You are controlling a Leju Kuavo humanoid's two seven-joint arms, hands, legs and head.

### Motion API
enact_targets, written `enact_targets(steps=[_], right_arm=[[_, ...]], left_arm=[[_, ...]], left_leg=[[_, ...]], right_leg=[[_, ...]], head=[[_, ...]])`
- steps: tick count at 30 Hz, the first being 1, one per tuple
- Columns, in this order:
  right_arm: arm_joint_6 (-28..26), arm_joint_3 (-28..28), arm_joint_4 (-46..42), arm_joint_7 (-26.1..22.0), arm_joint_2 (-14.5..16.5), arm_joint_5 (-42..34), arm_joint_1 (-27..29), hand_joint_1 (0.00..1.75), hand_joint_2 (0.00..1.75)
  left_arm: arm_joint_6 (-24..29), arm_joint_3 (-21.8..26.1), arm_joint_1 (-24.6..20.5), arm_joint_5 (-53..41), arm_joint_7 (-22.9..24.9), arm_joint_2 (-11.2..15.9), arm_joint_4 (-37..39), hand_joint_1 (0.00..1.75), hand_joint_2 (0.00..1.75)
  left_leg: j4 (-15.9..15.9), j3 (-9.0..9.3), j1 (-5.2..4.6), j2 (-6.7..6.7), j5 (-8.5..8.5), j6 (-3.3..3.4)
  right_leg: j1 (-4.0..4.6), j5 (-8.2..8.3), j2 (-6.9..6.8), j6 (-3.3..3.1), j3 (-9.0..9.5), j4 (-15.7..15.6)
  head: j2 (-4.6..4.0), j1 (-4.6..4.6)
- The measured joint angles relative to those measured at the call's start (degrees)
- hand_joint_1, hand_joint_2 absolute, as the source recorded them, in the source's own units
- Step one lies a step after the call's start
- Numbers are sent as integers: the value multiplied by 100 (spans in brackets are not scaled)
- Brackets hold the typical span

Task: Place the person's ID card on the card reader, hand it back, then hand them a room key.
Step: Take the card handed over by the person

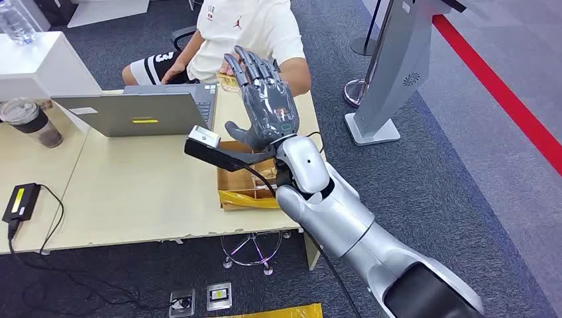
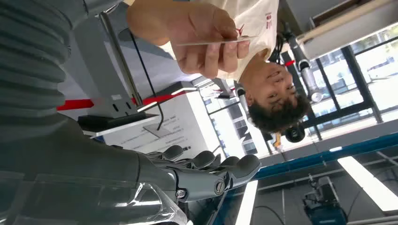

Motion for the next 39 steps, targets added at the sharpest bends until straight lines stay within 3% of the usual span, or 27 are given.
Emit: enact_targets(steps=[19,39], right_arm=[[-7,-451,315,116,-186,263,-6,0,175],[8,-506,393,-15,-200,262,14,0,175]], left_arm=[[-7,-227,3,-73,27,7,0,0,175],[60,-326,3,22,105,7,0,0,175]], left_leg=[[0,0,0,2,0,0],[0,0,0,2,0,0]], right_leg=[[0,0,1,0,-1,0],[0,0,1,0,0,1]], head=[[0,-1],[0,-1]])
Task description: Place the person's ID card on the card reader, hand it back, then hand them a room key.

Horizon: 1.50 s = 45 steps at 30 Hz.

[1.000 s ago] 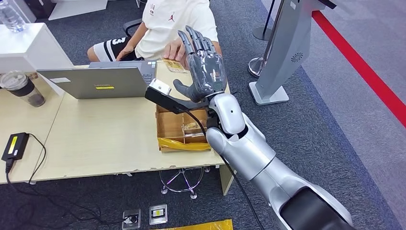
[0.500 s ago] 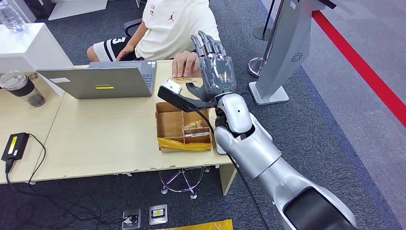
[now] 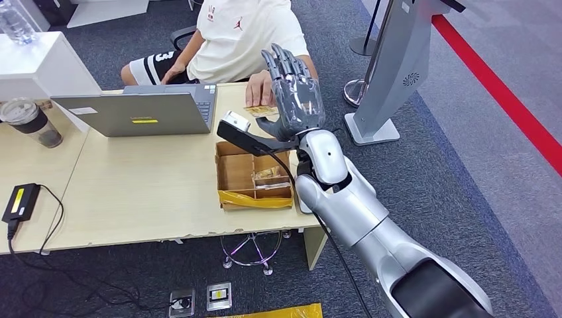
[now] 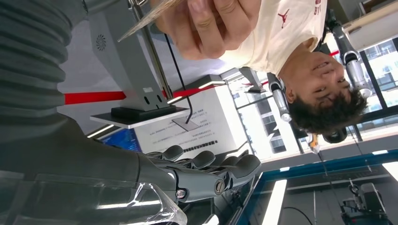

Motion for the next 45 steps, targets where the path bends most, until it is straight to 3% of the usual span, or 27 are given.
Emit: enact_targets(steps=[7,8,11,12,13,24,45], right_arm=[[19,0,0,0,2,-41,1,2,175],[29,0,0,1,4,-53,3,18,175],[56,1,0,13,15,-92,13,130,175],[63,2,0,18,17,-104,18,153,175],[69,3,-1,22,19,-114,24,158,175],[220,73,-52,51,49,-142,59,175,175],[483,90,-354,216,23,-27,157,175,175]], left_arm=[[85,-39,1,70,9,0,0,0,175],[99,-40,1,88,24,-1,0,0,175],[120,-41,1,124,80,-8,0,0,175],[125,-42,1,135,92,-11,0,0,175],[130,-42,1,145,101,-13,0,0,175],[137,-62,12,257,46,-15,0,0,175],[115,-133,13,324,-63,-15,0,0,175]], left_leg=[[0,0,0,0,0,0],[0,0,0,0,0,0],[0,0,0,0,0,0],[0,0,0,0,0,0],[0,0,0,0,0,0],[0,-1,0,0,0,0],[0,1,0,0,0,0]], right_leg=[[0,0,0,0,0,0],[0,0,0,0,0,0],[0,0,0,0,0,0],[0,0,0,0,0,0],[0,0,0,0,0,0],[0,0,0,0,0,0],[0,0,0,0,-1,0]], head=[[0,-2],[0,-2],[0,-1],[0,-1],[0,-1],[0,-1],[0,-1]])
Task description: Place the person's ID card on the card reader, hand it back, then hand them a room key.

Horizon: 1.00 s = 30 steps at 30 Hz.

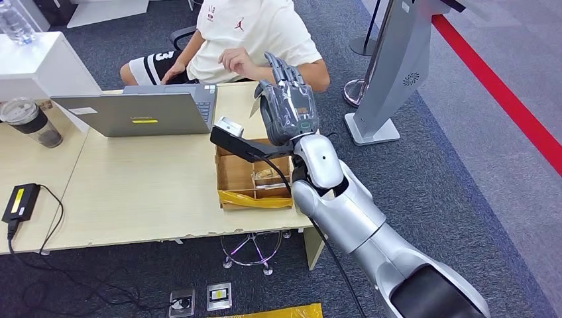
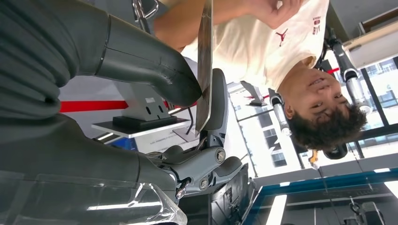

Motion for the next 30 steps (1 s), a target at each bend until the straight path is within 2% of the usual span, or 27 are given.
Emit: enact_targets(steps=[8,22,30], right_arm=[[14,-22,-117,126,-141,47,86,175,175],[-211,-557,-451,174,-827,-302,702,175,175],[-231,-724,-555,148,-992,-305,856,175,175]], left_arm=[[-29,-51,3,11,-24,2,0,0,175],[-66,-93,33,174,-62,40,0,0,175],[-47,-95,34,185,-62,55,0,0,175]], left_leg=[[1,1,0,1,0,0],[6,2,0,4,-1,0],[5,2,0,5,-1,0]], right_leg=[[0,0,1,0,-1,0],[-1,1,1,1,0,-1],[0,0,1,1,-1,0]], head=[[0,1],[0,0],[0,-1]])
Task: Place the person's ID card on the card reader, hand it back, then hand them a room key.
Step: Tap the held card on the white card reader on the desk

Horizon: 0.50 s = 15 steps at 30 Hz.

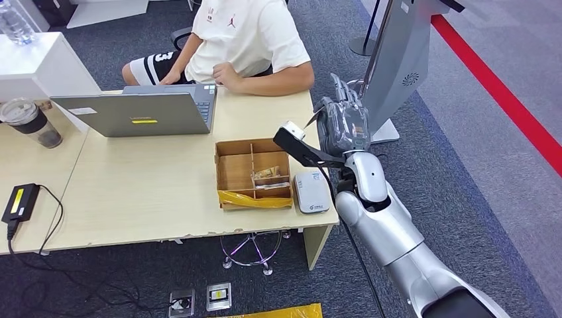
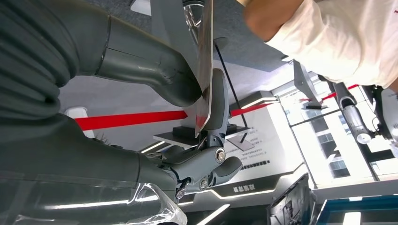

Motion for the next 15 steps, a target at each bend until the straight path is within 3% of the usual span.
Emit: enact_targets(steps=[15], right_arm=[[-373,-103,-26,-315,-204,-748,532,175,175]], left_arm=[[280,0,-1,182,201,12,0,0,175]], left_leg=[[0,-2,0,0,-1,0]], right_leg=[[0,0,-1,0,0,0]], head=[[0,0]])
